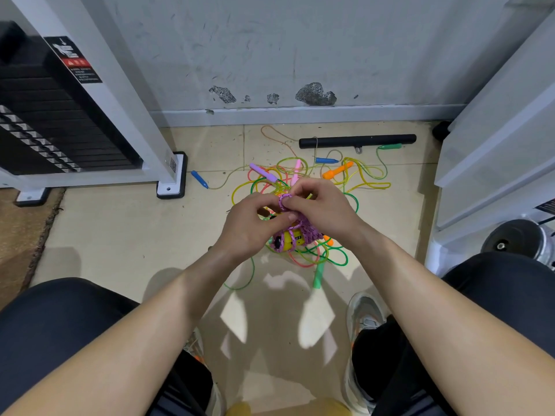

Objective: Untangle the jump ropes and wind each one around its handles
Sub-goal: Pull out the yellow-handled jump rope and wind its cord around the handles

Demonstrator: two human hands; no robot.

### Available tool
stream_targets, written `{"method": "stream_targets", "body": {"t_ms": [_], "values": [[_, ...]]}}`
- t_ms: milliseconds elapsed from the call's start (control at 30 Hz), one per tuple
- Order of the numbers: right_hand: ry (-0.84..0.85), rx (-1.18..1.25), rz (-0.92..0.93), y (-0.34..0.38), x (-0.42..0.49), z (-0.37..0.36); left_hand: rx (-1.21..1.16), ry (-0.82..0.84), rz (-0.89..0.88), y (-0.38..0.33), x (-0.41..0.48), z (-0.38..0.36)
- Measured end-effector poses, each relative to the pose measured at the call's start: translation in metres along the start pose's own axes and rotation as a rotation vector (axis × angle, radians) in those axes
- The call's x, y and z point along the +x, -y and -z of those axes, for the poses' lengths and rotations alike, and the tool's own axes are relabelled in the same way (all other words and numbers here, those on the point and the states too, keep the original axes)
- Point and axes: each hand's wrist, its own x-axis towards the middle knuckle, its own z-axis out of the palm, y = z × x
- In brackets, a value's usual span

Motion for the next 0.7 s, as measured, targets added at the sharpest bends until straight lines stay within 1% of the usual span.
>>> {"method": "stream_targets", "body": {"t_ms": [100,167,200,267,367,433,500,567,700], "values": [[0.028,-0.1,0.029,0.004,-0.002,-0.001,0.01,-0.06,-0.022,0.003,0.002,-0.002],[0.035,-0.183,0.064,0.005,-0.004,-0.003,0.031,-0.068,-0.033,0.004,0.003,-0.002],[0.041,-0.184,0.076,0.006,-0.004,-0.004,0.041,-0.067,-0.037,0.005,0.003,-0.002],[0.039,-0.135,0.092,0.007,-0.004,-0.005,0.061,-0.063,-0.029,0.007,0.003,-0.003],[-0.035,-0.058,0.096,0.008,-0.003,-0.005,0.057,-0.038,0.008,0.009,0.003,-0.005],[-0.072,0.036,0.074,0.009,-0.004,-0.006,0.066,-0.028,0.031,0.009,0.003,-0.004],[-0.076,0.097,0.068,0.01,-0.006,-0.009,0.138,-0.029,0.021,0.009,0.004,-0.004],[-0.068,0.092,0.067,0.012,-0.008,-0.012,0.22,-0.024,0.02,0.008,0.003,-0.005],[-0.124,0.189,0.055,0.015,-0.01,-0.012,0.15,-0.018,0.064,0.006,0.004,-0.003]]}}
